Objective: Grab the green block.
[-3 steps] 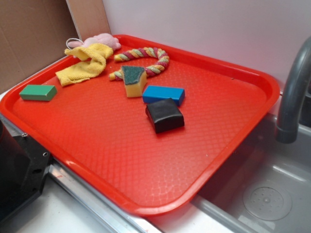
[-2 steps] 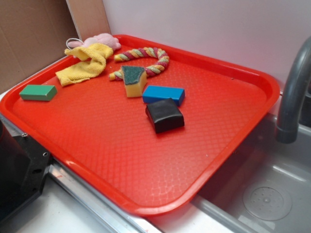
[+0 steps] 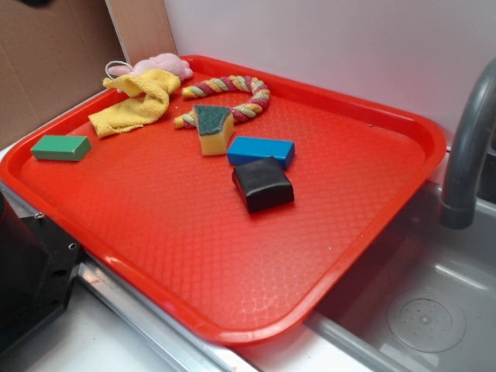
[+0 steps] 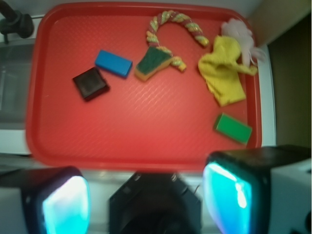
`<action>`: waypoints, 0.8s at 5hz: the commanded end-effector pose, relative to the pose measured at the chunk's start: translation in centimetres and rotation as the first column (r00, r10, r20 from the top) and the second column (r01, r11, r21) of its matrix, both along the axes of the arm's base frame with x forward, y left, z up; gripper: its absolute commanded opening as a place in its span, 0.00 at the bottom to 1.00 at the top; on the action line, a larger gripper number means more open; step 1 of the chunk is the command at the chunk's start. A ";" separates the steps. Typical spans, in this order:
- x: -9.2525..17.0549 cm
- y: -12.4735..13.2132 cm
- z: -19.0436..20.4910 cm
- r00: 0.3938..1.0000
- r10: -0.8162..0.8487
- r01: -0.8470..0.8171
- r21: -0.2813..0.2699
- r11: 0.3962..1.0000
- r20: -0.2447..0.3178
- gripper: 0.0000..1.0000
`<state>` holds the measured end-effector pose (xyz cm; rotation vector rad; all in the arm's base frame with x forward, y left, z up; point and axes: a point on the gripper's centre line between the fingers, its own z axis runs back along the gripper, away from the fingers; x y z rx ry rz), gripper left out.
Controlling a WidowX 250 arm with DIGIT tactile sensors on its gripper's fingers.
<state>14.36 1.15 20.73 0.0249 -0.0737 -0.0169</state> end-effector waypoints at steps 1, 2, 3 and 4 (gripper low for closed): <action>1.6 4.8 -4.0 0.985 -0.164 0.164 -0.002 0.986 0.048 1.00; 0.9 7.2 -5.8 0.943 -0.313 0.314 0.002 0.949 0.117 1.00; 1.4 9.0 -7.9 0.854 -0.515 0.516 0.011 0.857 0.071 1.00; 2.0 10.5 -10.3 0.794 -0.605 0.606 -0.006 0.795 0.062 1.00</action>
